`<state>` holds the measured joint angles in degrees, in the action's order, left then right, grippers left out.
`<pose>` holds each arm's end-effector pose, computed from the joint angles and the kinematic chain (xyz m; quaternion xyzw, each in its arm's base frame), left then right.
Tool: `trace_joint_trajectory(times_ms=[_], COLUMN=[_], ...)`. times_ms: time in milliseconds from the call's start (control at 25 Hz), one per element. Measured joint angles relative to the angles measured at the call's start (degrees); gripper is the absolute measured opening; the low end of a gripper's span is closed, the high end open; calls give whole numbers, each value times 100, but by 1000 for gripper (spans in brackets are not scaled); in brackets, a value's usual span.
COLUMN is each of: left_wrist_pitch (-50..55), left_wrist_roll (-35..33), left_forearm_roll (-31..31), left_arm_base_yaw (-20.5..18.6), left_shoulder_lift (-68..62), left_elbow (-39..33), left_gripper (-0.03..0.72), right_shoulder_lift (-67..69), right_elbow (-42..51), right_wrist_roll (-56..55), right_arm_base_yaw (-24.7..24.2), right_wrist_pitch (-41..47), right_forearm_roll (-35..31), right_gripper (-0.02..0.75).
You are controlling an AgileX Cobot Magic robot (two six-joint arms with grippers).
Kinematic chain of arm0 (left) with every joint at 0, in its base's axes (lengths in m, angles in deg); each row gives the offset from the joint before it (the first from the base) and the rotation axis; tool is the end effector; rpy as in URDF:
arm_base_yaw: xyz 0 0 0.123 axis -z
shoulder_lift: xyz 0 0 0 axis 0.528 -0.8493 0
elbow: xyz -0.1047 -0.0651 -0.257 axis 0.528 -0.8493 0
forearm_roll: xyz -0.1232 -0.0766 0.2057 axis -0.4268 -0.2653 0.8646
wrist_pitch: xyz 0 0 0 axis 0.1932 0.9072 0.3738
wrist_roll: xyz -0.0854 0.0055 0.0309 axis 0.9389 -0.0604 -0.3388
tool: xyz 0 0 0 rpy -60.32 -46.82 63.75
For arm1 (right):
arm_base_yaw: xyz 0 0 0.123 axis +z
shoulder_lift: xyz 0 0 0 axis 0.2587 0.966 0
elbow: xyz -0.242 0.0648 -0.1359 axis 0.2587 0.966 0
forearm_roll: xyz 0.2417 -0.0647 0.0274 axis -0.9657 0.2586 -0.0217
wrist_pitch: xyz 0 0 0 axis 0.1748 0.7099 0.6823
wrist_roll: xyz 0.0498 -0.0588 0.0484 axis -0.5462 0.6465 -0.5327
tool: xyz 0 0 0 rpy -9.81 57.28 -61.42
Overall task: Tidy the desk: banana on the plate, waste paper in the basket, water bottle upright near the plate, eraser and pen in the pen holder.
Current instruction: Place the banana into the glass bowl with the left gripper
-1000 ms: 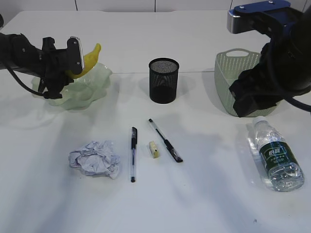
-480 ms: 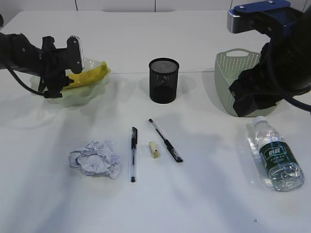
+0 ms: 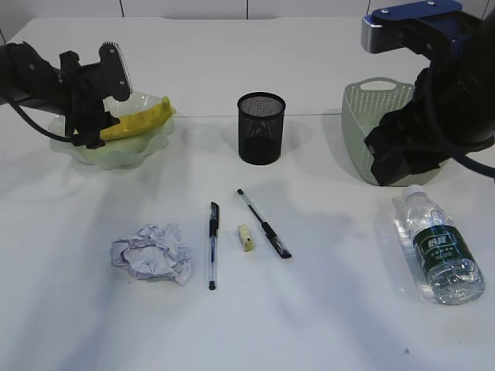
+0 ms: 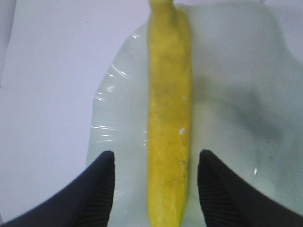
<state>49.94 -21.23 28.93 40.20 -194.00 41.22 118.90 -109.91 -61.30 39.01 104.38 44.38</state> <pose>0.4741 -0.0708 0.1736 0.5308 0.7110 0.2121 0.4096 0.2646 0.1159 0.3121 -0.1966 0.9601 0.0328 0.1964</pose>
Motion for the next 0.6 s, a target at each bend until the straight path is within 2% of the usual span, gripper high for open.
trace_joint_trajectory(times_ms=[160,320,440,520,600], left_wrist_pitch=[202,587,1009,1228,1485], left_wrist_roll=[0,0,93,421,855], left_forearm_roll=[-863,-1492,-1604,-1572,-1241], left_arm_base_yaw=[0,0,0,0,11], left_shoulder_lift=[305,625,817,930,1056], left_elbow=[0,0,0,0,0], left_gripper=[382,330,313,311,310], right_shoulder_lift=[0,0,0,0,0], right_elbow=[0,0,0,0,0], right_wrist_roll=[0,0,0,0,0], right_arm_base_yaw=[0,0,0,0,0], right_wrist_pitch=[0,0,0,0,0], right_forearm_roll=[0,0,0,0,0], right_gripper=[384,384,384,384,384])
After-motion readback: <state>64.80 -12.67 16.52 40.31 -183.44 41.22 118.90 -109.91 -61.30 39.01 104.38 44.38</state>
